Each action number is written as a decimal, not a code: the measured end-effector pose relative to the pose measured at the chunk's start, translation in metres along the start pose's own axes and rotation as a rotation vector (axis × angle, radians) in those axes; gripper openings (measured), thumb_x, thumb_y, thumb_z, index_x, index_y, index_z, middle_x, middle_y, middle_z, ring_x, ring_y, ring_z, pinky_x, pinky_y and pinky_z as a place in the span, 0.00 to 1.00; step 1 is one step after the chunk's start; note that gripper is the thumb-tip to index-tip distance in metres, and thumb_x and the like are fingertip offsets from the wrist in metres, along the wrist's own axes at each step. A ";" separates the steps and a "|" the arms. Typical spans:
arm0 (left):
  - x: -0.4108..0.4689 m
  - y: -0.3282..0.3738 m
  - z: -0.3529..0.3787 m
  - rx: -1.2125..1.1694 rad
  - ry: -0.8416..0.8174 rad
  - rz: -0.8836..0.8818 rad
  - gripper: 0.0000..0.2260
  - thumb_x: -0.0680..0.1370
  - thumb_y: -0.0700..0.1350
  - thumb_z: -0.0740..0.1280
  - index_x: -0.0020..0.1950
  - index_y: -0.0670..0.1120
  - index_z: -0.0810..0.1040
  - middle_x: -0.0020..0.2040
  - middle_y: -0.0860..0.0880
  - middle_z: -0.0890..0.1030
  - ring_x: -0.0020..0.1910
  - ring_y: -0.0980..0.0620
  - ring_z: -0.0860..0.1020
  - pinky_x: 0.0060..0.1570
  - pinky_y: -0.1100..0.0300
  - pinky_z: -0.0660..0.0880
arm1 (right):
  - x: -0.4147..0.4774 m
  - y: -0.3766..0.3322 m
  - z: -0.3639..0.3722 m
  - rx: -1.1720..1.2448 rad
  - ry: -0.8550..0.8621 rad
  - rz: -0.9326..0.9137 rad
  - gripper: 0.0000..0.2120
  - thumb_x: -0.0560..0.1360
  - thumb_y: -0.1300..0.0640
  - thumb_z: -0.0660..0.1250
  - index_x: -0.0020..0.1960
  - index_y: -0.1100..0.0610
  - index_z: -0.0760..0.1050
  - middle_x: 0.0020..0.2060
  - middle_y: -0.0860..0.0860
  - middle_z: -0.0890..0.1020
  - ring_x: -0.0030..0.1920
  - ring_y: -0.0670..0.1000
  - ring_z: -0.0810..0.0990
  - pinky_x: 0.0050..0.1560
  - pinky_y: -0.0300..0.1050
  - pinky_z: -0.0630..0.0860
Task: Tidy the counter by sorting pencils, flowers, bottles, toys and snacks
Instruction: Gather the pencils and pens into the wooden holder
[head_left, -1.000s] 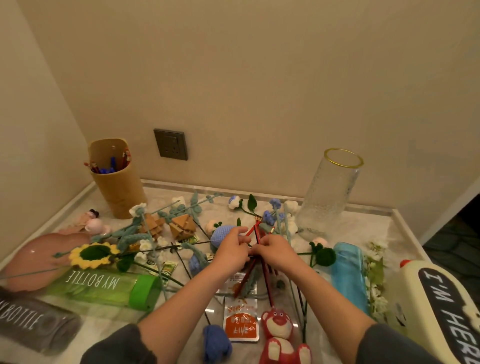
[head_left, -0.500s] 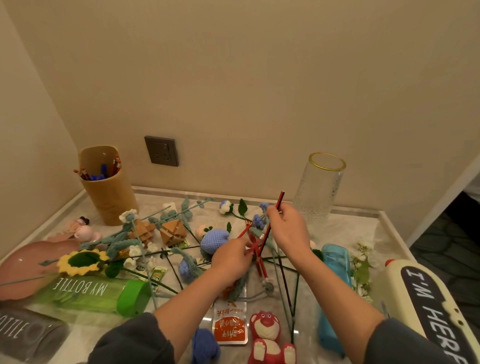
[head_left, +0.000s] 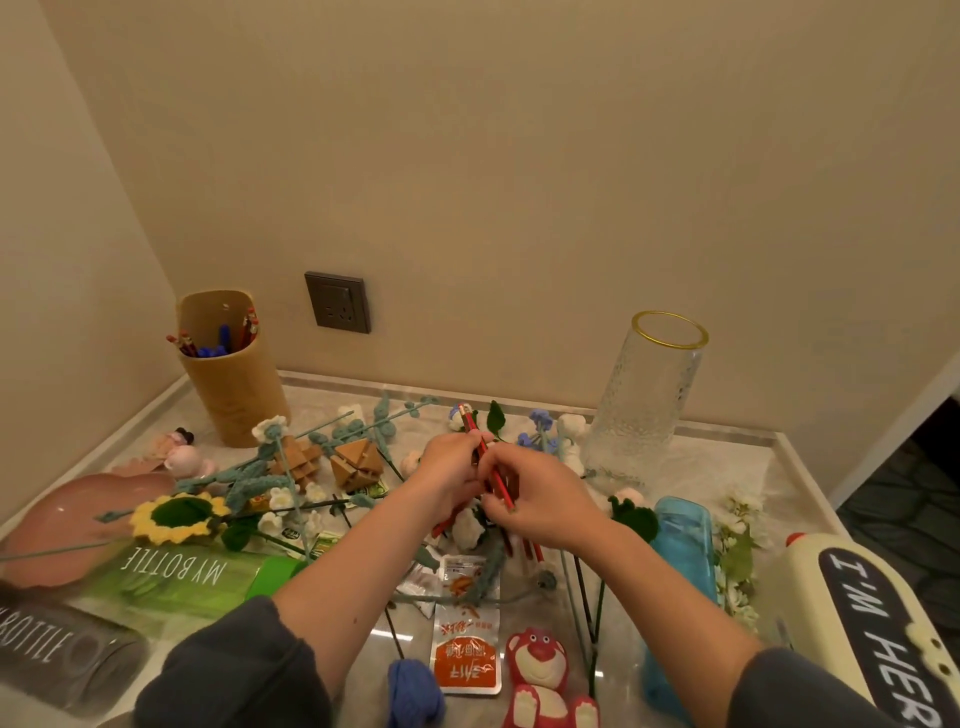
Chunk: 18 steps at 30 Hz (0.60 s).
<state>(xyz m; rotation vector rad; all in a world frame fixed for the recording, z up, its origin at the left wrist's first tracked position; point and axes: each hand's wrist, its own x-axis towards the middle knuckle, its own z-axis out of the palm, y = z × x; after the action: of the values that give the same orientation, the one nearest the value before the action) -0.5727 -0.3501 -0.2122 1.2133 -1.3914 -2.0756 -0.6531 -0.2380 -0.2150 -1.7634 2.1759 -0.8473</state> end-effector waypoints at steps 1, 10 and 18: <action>0.001 -0.001 -0.003 0.033 0.012 0.003 0.10 0.81 0.44 0.59 0.50 0.45 0.79 0.35 0.47 0.79 0.28 0.52 0.77 0.29 0.61 0.73 | -0.001 0.003 0.002 -0.014 -0.059 -0.005 0.12 0.70 0.53 0.67 0.52 0.42 0.73 0.42 0.38 0.77 0.41 0.40 0.74 0.43 0.44 0.76; 0.029 -0.010 -0.010 0.183 0.103 0.115 0.11 0.83 0.42 0.53 0.60 0.42 0.72 0.35 0.48 0.69 0.27 0.52 0.69 0.26 0.60 0.68 | 0.008 0.032 -0.004 0.167 -0.163 0.254 0.20 0.72 0.65 0.62 0.54 0.45 0.83 0.46 0.39 0.83 0.45 0.38 0.81 0.52 0.45 0.81; 0.044 -0.026 0.002 0.968 0.059 0.344 0.10 0.80 0.52 0.59 0.47 0.46 0.73 0.37 0.49 0.76 0.38 0.47 0.76 0.36 0.55 0.68 | 0.012 0.048 0.022 -0.402 -0.111 0.397 0.13 0.75 0.48 0.62 0.36 0.54 0.76 0.32 0.49 0.77 0.37 0.52 0.79 0.33 0.43 0.73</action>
<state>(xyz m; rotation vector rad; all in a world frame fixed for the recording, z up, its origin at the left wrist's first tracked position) -0.5955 -0.3676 -0.2547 1.1793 -2.4769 -1.0982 -0.6846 -0.2507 -0.2572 -1.3957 2.6224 -0.2261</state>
